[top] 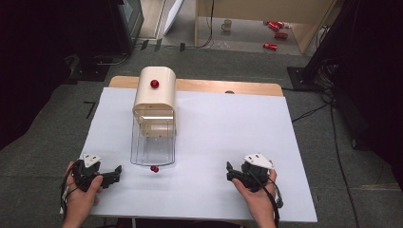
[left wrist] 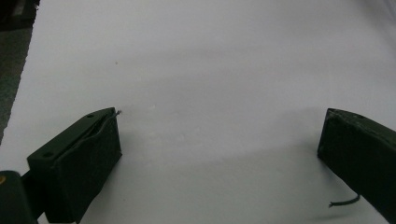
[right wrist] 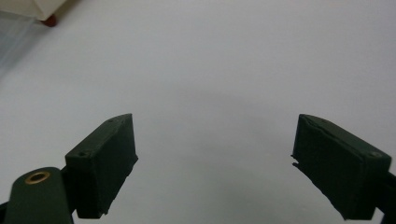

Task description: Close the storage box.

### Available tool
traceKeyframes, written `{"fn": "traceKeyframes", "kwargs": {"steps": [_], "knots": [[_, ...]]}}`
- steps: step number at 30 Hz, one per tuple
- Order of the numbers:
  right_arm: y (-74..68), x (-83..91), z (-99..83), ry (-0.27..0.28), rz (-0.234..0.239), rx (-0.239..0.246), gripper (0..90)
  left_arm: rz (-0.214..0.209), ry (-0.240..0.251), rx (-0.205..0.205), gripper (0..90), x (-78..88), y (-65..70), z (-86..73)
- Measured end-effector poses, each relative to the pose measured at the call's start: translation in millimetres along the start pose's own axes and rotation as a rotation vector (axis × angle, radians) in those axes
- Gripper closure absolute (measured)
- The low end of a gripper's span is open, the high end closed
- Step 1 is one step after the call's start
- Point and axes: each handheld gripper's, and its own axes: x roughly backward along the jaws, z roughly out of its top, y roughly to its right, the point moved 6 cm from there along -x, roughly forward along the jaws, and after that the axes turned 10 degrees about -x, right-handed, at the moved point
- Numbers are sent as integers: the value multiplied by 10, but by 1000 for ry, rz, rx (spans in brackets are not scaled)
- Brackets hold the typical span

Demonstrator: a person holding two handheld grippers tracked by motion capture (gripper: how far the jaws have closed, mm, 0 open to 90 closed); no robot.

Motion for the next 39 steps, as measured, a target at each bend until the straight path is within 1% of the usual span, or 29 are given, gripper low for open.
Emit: {"fn": "traceKeyframes", "kwargs": {"steps": [2,3,4,7,9,12,18,21,26,30,31,34,39], "knots": [[-105,-8,4,-4,18,10,135,0,0,0,0,0,0,0],[-105,-8,4,-4,18,10,135,0,0,0,0,0,0,0],[-226,-19,9,-4,33,28,145,0,0,0,0,0,0,0],[-348,-22,19,-2,54,39,157,0,-1,0,0,0,0,0],[-449,-22,27,10,64,52,201,-1,-1,-1,0,0,0,0],[-639,-34,17,16,104,80,245,0,-1,-1,0,0,0,0],[-950,-48,-3,19,168,80,301,0,-1,-1,0,0,0,0],[-1121,-60,-10,21,193,93,325,0,-1,-1,0,0,-1,0],[-1321,-70,-31,22,234,101,371,0,-1,-1,0,0,0,0],[-1482,-86,-77,17,261,122,423,0,-1,0,0,0,1,0],[-1532,-95,-93,14,276,128,435,0,-1,0,0,0,1,0],[-1616,-105,-119,8,296,126,468,0,-1,0,0,0,1,0],[-1754,-103,-161,-5,340,139,537,0,-1,0,0,-1,1,0]]}}
